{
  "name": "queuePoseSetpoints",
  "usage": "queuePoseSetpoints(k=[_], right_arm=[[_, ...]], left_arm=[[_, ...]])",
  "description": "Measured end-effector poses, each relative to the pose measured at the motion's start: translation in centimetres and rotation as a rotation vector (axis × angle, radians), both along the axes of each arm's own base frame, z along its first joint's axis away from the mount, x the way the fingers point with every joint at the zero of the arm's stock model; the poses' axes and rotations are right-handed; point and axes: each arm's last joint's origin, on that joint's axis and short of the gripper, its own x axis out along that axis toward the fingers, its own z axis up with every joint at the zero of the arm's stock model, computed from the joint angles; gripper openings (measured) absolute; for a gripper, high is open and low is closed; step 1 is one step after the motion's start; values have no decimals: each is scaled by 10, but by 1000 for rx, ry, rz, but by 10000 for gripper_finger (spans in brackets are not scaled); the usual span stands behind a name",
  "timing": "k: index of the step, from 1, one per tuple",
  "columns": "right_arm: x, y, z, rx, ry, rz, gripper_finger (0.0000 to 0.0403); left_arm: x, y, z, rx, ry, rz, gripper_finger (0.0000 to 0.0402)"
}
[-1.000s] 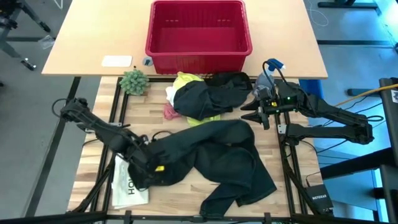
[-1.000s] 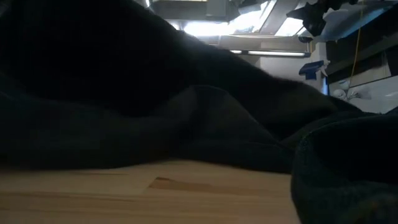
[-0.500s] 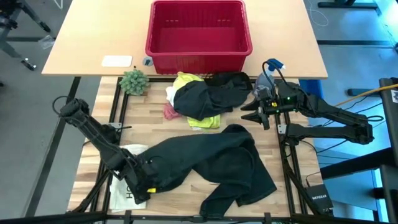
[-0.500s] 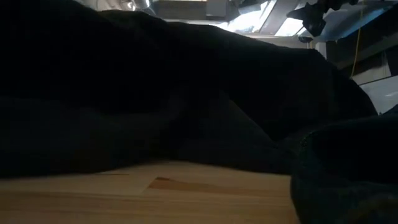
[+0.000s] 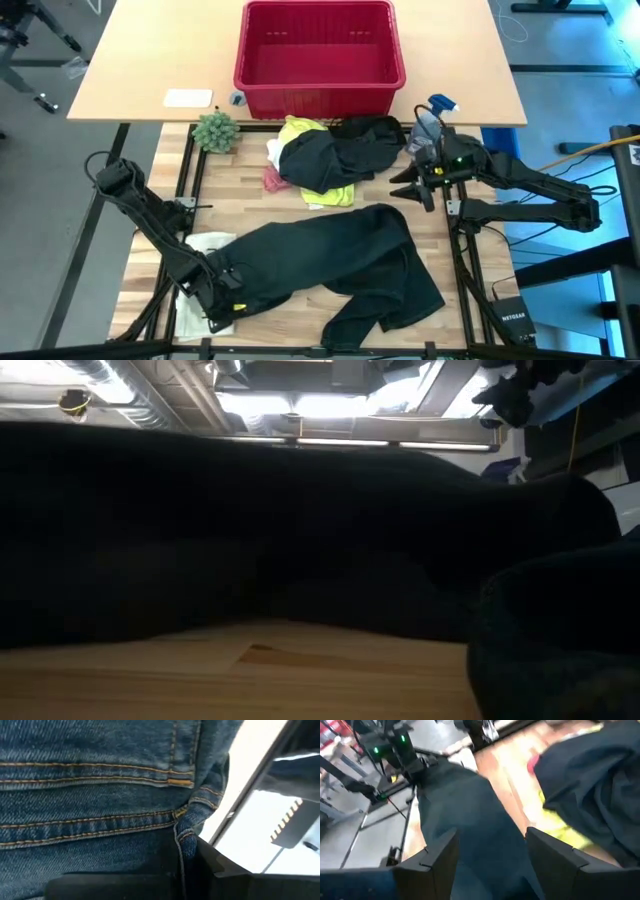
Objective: Fold laundry
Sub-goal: Fold the black jean
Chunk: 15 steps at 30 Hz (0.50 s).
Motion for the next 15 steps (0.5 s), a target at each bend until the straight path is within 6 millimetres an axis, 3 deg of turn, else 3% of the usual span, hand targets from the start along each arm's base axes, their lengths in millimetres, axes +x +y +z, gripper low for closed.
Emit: queuePoseSetpoints(k=[8,15], right_arm=[[-24,10,-35,124,421,137,222],[-32,13,-74,267,458,24,222]], left_arm=[[-7,8,-22,3,21,19,12],[-13,14,-43,-26,-2,17,12]])
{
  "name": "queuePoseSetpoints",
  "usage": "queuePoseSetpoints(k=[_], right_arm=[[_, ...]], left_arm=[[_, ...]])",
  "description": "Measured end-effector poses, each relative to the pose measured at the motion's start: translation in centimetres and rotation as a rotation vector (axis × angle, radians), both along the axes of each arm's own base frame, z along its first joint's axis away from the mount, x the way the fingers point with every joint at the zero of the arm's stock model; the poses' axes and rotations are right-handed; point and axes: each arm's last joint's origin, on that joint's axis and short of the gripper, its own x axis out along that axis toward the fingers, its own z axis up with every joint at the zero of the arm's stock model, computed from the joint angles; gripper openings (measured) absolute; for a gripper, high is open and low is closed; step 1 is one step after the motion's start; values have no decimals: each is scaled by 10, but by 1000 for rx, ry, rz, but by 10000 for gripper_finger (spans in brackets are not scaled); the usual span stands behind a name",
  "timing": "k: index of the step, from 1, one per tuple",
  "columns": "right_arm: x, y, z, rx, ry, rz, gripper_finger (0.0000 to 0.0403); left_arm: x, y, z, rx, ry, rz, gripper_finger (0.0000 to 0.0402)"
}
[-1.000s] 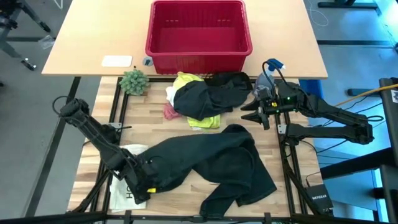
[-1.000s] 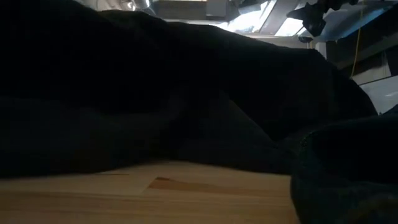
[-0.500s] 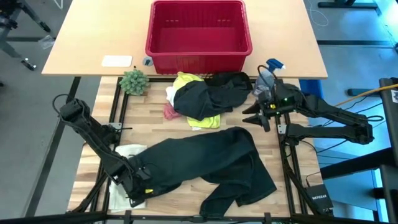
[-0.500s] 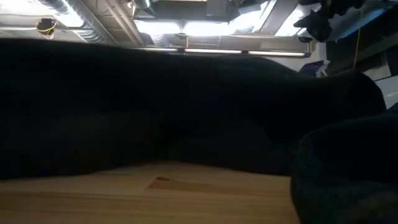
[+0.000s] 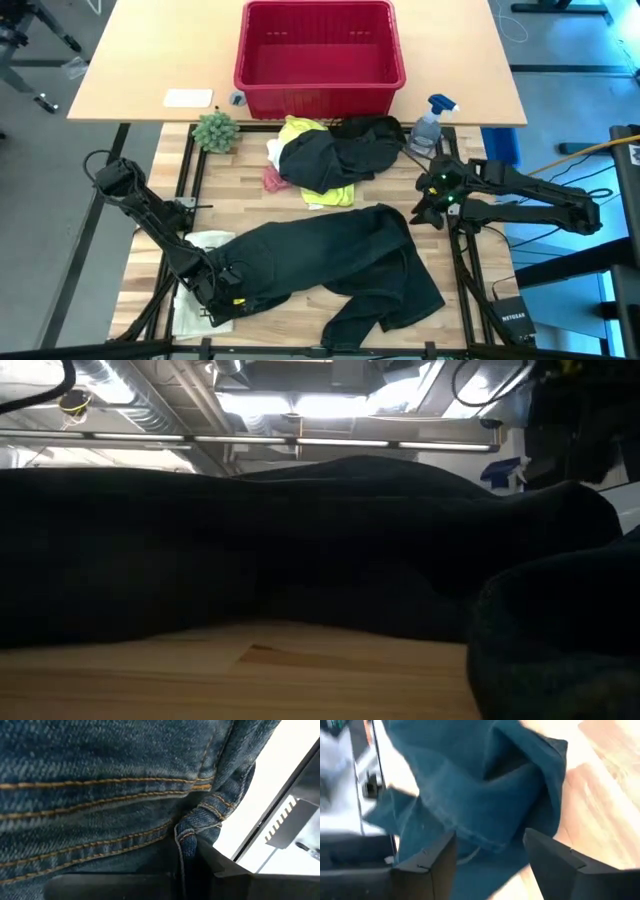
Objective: Fold laundry
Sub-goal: Fold the black jean
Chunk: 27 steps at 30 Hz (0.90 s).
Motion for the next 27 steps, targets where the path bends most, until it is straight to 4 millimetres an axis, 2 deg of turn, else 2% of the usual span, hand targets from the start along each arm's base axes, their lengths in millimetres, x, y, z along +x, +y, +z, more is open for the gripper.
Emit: queuePoseSetpoints(k=[6,9,14,20,23,27], right_arm=[[-13,1,-44,47,125,-211,222],[-18,1,-55,21,143,-276,222],[-19,0,-61,13,112,-341,222],[-20,1,-62,38,129,-324,222],[-23,3,-64,51,160,-308,222],[-23,2,-64,37,155,-302,222]], left_arm=[[-5,6,-11,19,-15,-15,14],[-5,7,-12,23,-29,-15,27],[-6,4,-3,-33,-98,-26,61],[-12,4,9,-85,-94,2,106],[-13,4,27,-157,-109,23,125],[-17,4,54,-224,-217,46,138]])
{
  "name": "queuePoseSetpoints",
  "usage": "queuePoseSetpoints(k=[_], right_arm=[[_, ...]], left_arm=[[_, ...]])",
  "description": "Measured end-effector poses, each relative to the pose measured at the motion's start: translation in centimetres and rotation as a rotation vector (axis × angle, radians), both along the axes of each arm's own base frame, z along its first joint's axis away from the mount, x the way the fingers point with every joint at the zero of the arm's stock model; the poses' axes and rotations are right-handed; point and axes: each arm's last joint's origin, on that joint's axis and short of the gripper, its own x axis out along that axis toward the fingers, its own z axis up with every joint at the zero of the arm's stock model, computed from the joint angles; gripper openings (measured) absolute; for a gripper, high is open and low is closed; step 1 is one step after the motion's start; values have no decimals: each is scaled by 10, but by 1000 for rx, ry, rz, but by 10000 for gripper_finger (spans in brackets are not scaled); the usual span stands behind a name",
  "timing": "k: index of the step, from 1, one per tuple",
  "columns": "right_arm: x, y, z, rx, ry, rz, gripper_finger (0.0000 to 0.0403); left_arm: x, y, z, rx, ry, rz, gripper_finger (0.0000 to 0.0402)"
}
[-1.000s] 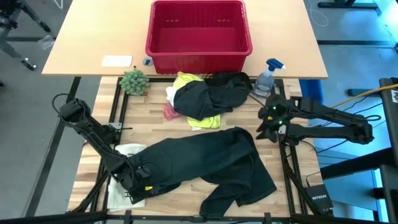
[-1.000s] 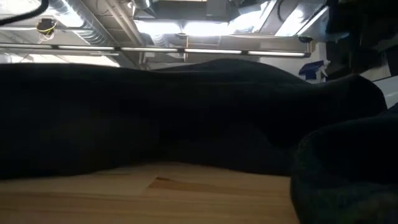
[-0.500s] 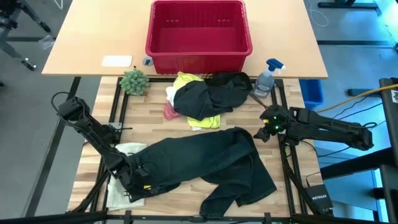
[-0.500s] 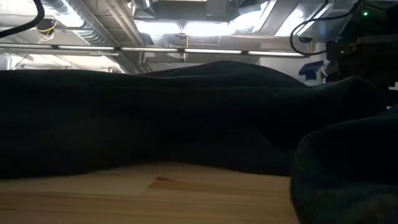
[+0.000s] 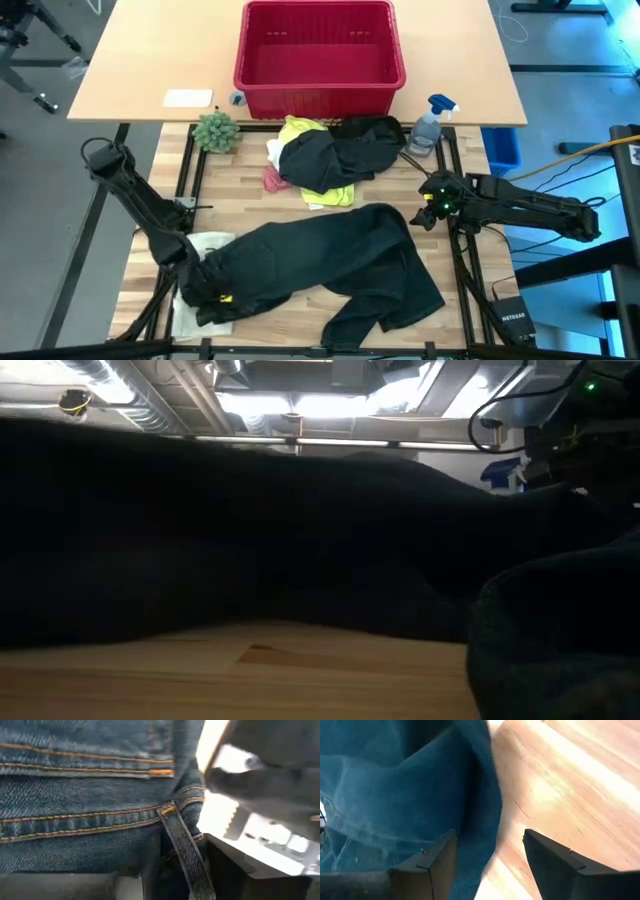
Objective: Fold laundry
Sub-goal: Fold the black jean
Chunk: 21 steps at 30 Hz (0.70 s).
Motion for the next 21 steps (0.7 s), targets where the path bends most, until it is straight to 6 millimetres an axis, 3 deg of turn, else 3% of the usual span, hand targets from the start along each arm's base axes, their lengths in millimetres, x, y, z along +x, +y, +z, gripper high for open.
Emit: queuePoseSetpoints(k=[10,14,21], right_arm=[[0,1,0,48,-2,11,222],[1,-1,1,12,-7,-41,222],[-1,-1,-1,17,36,-76,222]], left_arm=[[-9,6,19,-57,-50,24,141],[-16,12,12,38,11,28,141],[-9,24,5,214,-96,234,141]])
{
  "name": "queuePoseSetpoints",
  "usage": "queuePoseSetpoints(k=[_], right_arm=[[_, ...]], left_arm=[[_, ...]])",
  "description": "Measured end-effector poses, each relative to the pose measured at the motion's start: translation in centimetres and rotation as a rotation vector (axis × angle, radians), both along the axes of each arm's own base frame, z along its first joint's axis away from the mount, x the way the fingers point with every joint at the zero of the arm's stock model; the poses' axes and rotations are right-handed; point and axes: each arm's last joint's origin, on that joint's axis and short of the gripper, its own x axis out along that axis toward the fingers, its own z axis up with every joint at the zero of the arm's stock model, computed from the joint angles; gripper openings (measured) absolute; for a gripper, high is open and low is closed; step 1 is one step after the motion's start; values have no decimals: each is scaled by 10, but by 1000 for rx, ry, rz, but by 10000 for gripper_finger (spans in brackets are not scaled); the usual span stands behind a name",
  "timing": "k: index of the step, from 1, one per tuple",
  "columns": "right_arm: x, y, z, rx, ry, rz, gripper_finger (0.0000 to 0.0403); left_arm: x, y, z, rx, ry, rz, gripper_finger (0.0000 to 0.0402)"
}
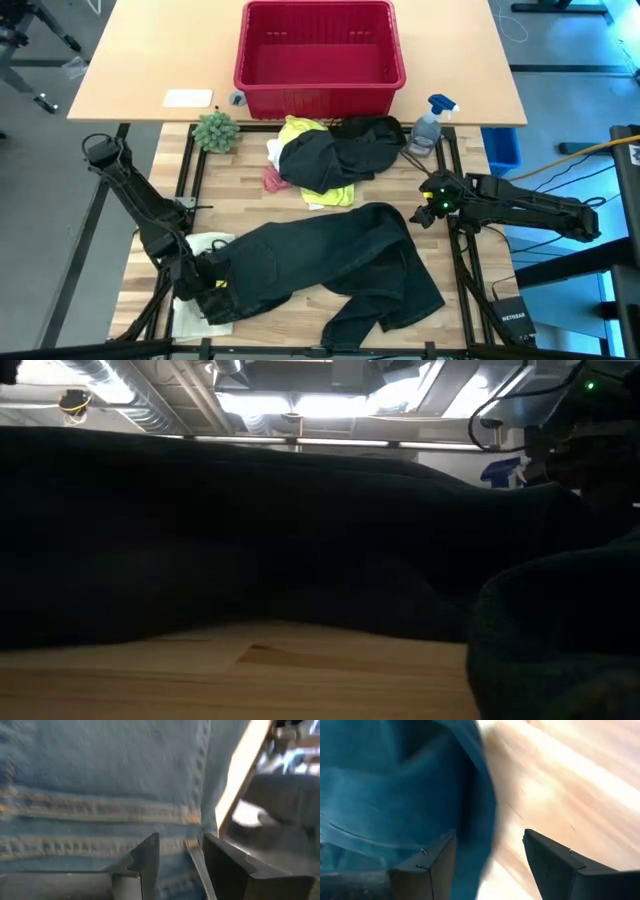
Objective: Fold laundry
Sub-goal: Fold the black jean
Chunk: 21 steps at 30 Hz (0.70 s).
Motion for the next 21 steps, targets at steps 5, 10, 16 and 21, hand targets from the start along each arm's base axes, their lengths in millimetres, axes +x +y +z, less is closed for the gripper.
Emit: queuePoseSetpoints(k=[5,10,16,21], right_arm=[[-2,2,0,76,15,-11,222],[0,4,1,163,-11,-20,222],[-1,5,1,216,8,-46,222],[6,3,3,217,-43,-75,222]], left_arm=[[-2,4,-34,80,122,41,130],[-7,8,-63,86,233,74,106],[-10,12,-75,69,221,96,86],[-10,14,-77,80,213,103,78]])
